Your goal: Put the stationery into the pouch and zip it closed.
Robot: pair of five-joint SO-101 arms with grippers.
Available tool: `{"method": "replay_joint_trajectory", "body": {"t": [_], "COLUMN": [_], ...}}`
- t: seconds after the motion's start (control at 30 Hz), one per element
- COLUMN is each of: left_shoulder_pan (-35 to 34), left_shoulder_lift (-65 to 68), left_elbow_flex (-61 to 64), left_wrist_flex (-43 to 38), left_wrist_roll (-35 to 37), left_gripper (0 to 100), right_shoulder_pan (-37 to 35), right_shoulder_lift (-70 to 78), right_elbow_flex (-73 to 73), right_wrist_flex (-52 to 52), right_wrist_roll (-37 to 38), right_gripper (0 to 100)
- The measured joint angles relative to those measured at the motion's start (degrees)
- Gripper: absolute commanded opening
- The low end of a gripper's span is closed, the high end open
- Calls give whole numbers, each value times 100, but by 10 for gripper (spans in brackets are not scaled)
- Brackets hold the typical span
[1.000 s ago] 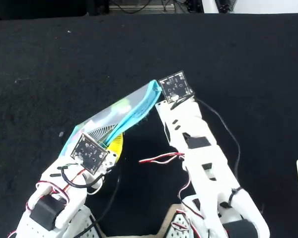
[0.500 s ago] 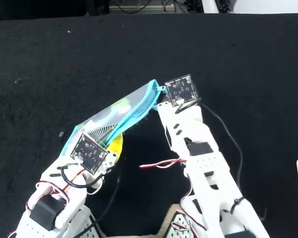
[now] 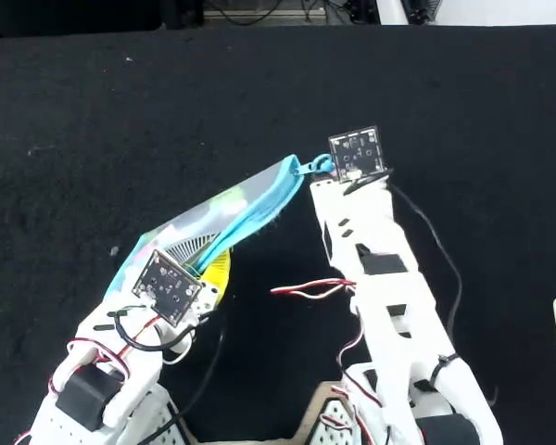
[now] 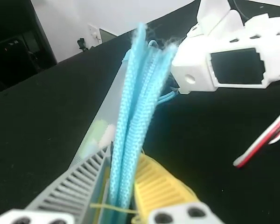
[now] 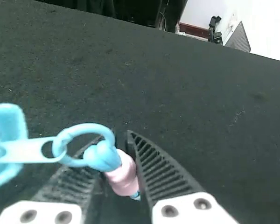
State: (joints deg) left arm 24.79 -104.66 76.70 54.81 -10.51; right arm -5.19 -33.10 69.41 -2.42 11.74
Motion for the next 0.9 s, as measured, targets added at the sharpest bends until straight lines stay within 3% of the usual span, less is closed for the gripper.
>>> {"method": "replay_joint_trajectory", "body": {"t": [0.43, 0.77, 0.9], "left_shoulder_pan": [0, 0, 0], "left_shoulder_lift": [0, 9, 9], "left_elbow_flex": [0, 9, 9], "left_wrist_flex": [9, -18, -18], "left_wrist_roll": [0, 0, 0], "left_gripper": [30, 30, 30], "right_shoulder_pan": [0, 167, 167], "right_shoulder_lift": [1609, 1635, 1626], "right_elbow_flex": [-844, -932, -932], "right_wrist_flex": [0, 0, 105], "right_wrist_roll": [132, 132, 70], "right_gripper": [11, 20, 143]}}
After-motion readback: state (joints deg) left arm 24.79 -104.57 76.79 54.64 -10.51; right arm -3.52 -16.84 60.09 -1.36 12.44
